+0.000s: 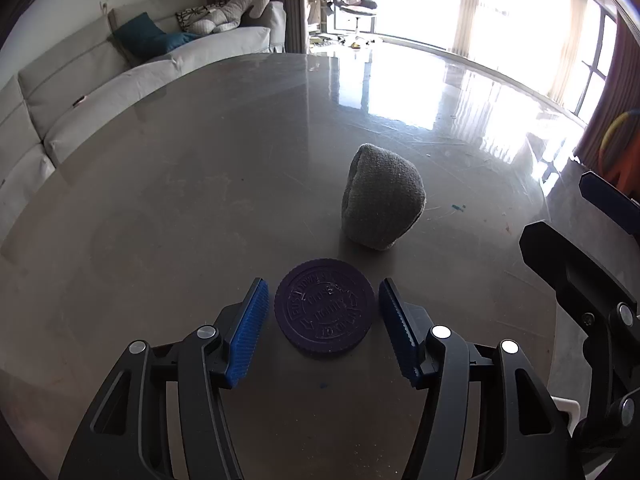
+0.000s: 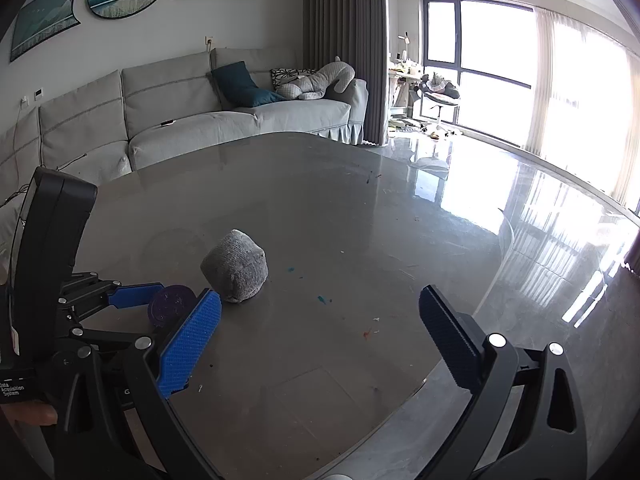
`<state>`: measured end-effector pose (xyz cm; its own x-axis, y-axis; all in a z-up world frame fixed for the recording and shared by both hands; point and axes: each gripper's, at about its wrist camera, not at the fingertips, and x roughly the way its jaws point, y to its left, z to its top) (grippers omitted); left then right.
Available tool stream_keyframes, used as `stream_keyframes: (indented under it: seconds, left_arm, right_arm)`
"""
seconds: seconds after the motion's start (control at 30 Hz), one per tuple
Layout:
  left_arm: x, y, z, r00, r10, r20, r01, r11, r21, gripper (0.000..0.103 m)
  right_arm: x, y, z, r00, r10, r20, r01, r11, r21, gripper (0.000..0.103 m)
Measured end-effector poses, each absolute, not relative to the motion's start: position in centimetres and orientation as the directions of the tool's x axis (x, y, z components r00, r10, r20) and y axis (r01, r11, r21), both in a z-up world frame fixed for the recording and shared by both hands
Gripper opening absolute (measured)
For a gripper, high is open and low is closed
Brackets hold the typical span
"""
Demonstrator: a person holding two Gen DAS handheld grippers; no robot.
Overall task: Collect trash
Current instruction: 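Move the left tool to the purple round tin and close on it, then grasp the grey knit ball with the right tool while left holds the tin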
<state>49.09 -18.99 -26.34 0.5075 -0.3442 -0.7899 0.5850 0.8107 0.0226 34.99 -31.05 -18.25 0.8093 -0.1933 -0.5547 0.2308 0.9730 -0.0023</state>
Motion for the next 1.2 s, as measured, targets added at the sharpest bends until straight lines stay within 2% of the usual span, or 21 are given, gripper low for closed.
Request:
stream_keyframes:
  seconds: [0.07,0.1,0.3,0.47,0.67,0.97,1.0,1.07,1.1,1.13,1.2]
  left_arm:
    - [49.2,-19.0,-26.3,0.508,-0.344,-0.790,0.579,0.815,0.018,0.054]
    - [49.1,-18.9,-26.2,0.515,-0.340,-0.787,0.572,0.820,0.021,0.045]
    - [48.5,-17.9,-25.5,0.560,-0.329,-0.761,0.523,0.852,0.016,0.045]
    - [46.3,-16.8,-23.1,0.640,-0.277,-0.717,0.520,0.843,0.139,0.045]
    - [46.7,-15.5,-21.7,0.671,-0.238,-0.703,0.491,0.852,0.180,0.045]
    - [47.7,-15.1,-22.1,0.681,-0.197,-0.705,0.468,0.858,0.212,0.045]
    - [47.5,-15.4,-22.3,0.678,-0.196,-0.709,0.469,0.857,0.212,0.045]
    - [47.6,-15.6,-22.5,0.678,-0.190,-0.710,0.466,0.858,0.217,0.045]
    - [47.6,-15.7,-22.6,0.676,-0.189,-0.712,0.467,0.858,0.215,0.045]
    - [47.6,-15.8,-22.6,0.675,-0.191,-0.713,0.467,0.859,0.211,0.045]
    - [47.6,-15.7,-22.5,0.674,-0.193,-0.714,0.465,0.861,0.207,0.045]
  right_arm:
    - [35.0,-30.8,-18.2,0.811,-0.200,-0.549,0.235,0.972,-0.007,0.099]
    - [35.0,-30.9,-18.2,0.812,-0.200,-0.548,0.236,0.972,-0.005,0.099]
    - [35.4,-30.8,-18.1,0.809,-0.198,-0.553,0.237,0.972,0.000,0.099]
    - [37.0,-30.0,-18.5,0.807,-0.178,-0.563,0.223,0.975,0.012,0.099]
    - [40.7,-28.8,-19.2,0.783,-0.118,-0.611,0.201,0.977,0.069,0.096]
    - [45.1,-27.7,-20.7,0.686,-0.114,-0.718,0.175,0.984,0.011,0.095]
    - [45.4,-27.7,-21.0,0.675,-0.103,-0.731,0.170,0.985,0.019,0.093]
    - [45.9,-27.8,-21.8,0.641,-0.078,-0.764,0.160,0.987,0.033,0.060]
    - [45.9,-27.9,-22.1,0.635,-0.045,-0.772,0.145,0.988,0.061,0.037]
    - [45.9,-27.9,-22.0,0.636,-0.054,-0.770,0.153,0.987,0.058,0.030]
    - [45.9,-27.8,-21.8,0.633,-0.048,-0.772,0.148,0.987,0.060,0.025]
